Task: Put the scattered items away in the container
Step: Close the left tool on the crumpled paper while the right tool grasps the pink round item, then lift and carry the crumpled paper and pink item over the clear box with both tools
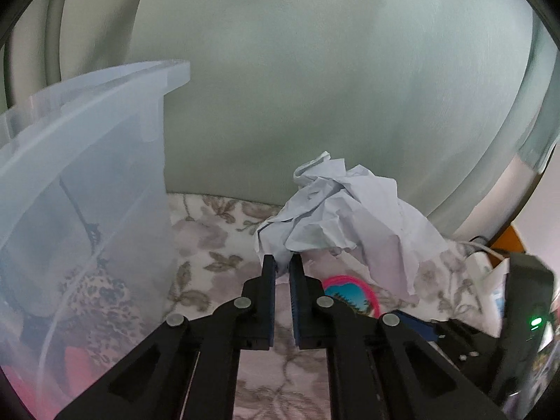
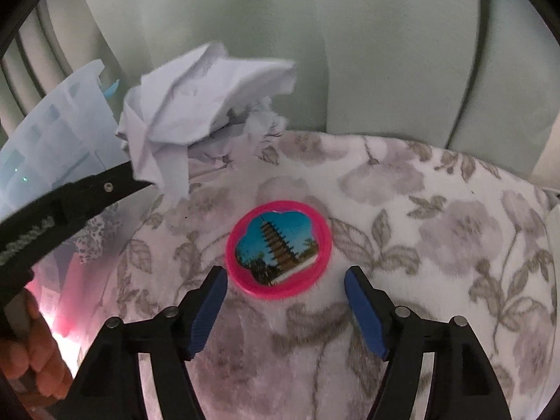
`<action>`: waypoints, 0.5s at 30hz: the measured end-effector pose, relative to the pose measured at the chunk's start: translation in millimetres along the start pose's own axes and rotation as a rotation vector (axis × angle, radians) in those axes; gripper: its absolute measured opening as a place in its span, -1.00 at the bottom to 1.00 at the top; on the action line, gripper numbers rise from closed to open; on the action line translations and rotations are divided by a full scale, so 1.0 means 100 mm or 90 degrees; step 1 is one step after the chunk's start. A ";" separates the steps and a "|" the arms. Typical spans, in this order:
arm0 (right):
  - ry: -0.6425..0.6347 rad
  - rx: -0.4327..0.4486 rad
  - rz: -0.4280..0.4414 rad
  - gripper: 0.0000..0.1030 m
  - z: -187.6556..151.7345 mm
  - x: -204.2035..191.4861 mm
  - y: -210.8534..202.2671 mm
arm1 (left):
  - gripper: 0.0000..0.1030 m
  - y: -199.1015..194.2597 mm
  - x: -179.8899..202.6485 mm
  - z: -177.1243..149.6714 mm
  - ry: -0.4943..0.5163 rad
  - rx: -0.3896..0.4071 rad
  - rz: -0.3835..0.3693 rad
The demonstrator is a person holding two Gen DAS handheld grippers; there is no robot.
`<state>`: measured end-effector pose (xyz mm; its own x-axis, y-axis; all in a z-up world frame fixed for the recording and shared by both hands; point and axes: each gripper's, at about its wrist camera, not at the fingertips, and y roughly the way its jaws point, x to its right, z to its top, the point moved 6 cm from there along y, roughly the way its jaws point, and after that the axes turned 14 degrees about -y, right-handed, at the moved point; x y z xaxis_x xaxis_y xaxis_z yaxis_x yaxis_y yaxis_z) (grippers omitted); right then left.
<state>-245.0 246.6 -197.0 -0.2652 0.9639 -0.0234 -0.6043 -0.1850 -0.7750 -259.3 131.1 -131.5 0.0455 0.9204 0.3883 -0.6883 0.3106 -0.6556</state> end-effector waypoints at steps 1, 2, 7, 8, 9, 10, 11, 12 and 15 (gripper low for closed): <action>-0.012 0.001 -0.002 0.49 0.01 -0.02 0.02 | -0.86 0.00 0.00 0.00 -0.004 -0.001 -0.003; -0.021 0.001 -0.002 0.52 0.03 -0.03 0.03 | -0.85 0.00 0.01 0.01 -0.008 -0.002 -0.005; -0.049 0.001 -0.004 0.62 0.08 -0.09 0.07 | -0.85 -0.01 0.02 0.01 -0.012 0.000 -0.009; -0.053 0.000 -0.006 0.62 0.09 -0.10 0.07 | -0.85 -0.01 0.02 0.00 -0.012 0.000 -0.010; -0.055 -0.001 -0.008 0.62 0.10 -0.10 0.07 | -0.85 -0.02 0.02 0.00 -0.013 0.000 -0.011; -0.058 -0.003 -0.013 0.62 0.11 -0.10 0.08 | -0.85 -0.02 0.02 0.00 -0.013 0.001 -0.011; -0.062 -0.007 -0.021 0.62 0.13 -0.11 0.09 | -0.85 -0.02 0.03 0.00 -0.014 0.001 -0.012; -0.069 -0.011 -0.029 0.62 0.13 -0.12 0.09 | -0.85 -0.02 0.03 0.00 -0.014 0.001 -0.013; -0.086 -0.022 -0.053 0.62 0.15 -0.16 0.10 | -0.85 -0.03 0.03 0.00 -0.015 0.003 -0.015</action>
<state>-258.4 226.0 -194.6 -0.3161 0.9405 0.1249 -0.6020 -0.0971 -0.7925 -257.0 133.3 -128.4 0.0441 0.9068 0.4192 -0.6902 0.3310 -0.6435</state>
